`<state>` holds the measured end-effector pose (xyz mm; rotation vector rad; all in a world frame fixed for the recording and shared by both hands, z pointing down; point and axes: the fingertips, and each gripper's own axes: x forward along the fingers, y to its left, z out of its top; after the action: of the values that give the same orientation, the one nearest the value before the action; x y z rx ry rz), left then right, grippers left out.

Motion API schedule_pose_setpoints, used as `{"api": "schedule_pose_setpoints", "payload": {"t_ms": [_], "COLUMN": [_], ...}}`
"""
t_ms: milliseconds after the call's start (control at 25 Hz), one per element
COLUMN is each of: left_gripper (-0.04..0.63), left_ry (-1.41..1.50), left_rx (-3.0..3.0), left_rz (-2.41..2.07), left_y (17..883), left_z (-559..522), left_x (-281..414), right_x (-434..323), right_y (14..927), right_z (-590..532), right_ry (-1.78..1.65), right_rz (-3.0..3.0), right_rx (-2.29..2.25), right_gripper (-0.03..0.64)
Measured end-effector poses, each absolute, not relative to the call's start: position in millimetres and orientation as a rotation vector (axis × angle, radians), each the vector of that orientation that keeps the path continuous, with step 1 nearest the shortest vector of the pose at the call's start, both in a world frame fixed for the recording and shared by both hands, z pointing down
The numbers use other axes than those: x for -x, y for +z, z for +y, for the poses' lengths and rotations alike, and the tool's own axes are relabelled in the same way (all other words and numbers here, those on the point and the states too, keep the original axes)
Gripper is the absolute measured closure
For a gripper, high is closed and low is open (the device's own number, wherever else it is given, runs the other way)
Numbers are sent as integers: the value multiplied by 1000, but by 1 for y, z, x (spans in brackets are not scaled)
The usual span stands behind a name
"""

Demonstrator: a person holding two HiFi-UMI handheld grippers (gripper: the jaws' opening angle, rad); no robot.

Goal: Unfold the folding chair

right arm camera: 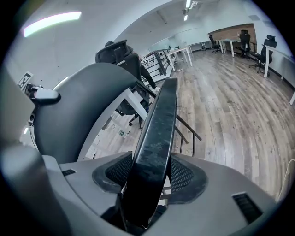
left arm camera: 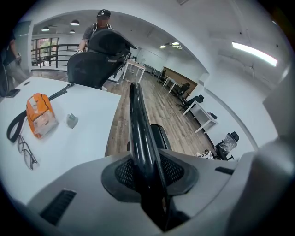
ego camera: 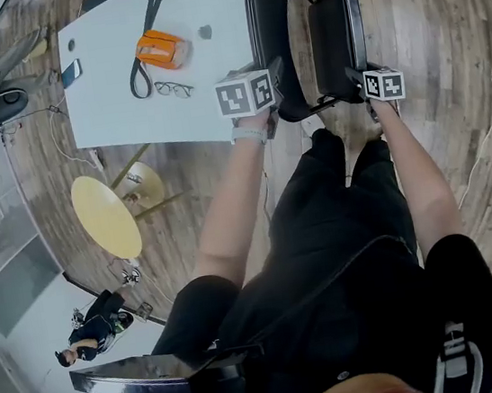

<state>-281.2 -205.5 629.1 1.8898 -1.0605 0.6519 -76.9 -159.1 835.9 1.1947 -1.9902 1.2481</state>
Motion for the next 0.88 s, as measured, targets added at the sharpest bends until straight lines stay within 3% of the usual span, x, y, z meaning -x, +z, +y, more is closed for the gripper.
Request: {"api": "schedule_pose_setpoints", "payload": {"t_ms": [880], "left_gripper": [497], "left_ry": [674], "left_rx": [-1904], "left_rz": [-1004], "left_y": [659], "left_z": [-193], "left_x": [207], "right_x": [-100], "right_y": [901], "right_z": [-134], "right_ry": [1596], "right_rz": [-2297], "right_rx": [-1008], "right_gripper": [379]}}
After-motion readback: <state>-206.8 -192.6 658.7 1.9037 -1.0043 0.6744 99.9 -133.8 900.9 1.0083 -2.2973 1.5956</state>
